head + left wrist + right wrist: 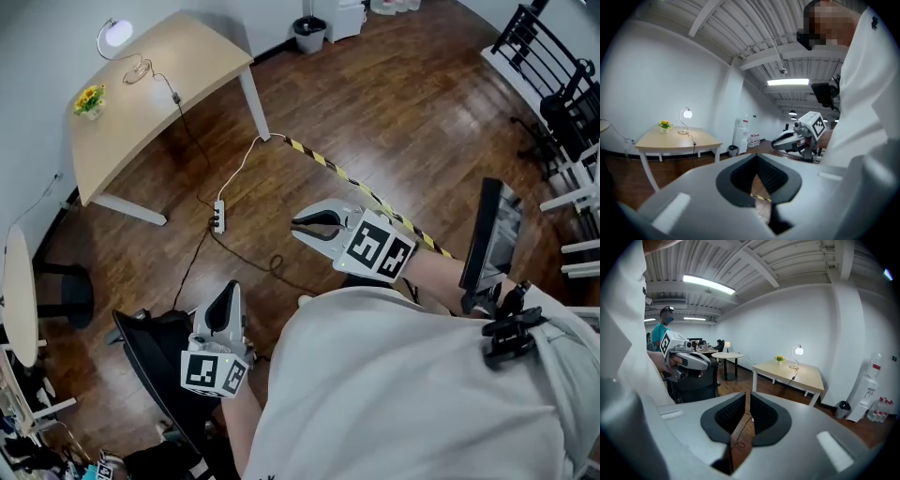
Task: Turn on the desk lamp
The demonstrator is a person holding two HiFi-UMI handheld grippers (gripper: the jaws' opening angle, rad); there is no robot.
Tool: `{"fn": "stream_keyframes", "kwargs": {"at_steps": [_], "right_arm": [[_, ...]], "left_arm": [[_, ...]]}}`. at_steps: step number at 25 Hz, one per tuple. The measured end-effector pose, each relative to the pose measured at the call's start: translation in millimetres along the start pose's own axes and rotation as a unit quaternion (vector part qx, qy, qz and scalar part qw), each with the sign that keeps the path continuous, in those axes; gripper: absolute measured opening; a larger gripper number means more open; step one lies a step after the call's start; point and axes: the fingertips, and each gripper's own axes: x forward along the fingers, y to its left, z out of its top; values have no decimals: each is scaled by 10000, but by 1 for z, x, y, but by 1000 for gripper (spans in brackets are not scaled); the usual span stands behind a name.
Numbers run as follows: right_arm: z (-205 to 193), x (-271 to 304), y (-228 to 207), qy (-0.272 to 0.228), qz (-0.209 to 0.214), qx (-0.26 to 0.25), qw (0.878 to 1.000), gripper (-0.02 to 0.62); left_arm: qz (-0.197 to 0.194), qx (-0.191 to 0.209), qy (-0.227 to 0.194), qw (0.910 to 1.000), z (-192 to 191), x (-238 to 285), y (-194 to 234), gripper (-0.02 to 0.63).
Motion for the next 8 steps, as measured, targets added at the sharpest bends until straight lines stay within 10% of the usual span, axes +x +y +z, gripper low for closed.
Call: {"fn": "stream_keyframes", "kwargs": {"at_steps": [8], "right_arm": [[7, 1, -3, -44, -7, 57, 10000, 34]], "left_arm": [[-93, 61, 59, 9999, 8, 7, -4, 20]]}}
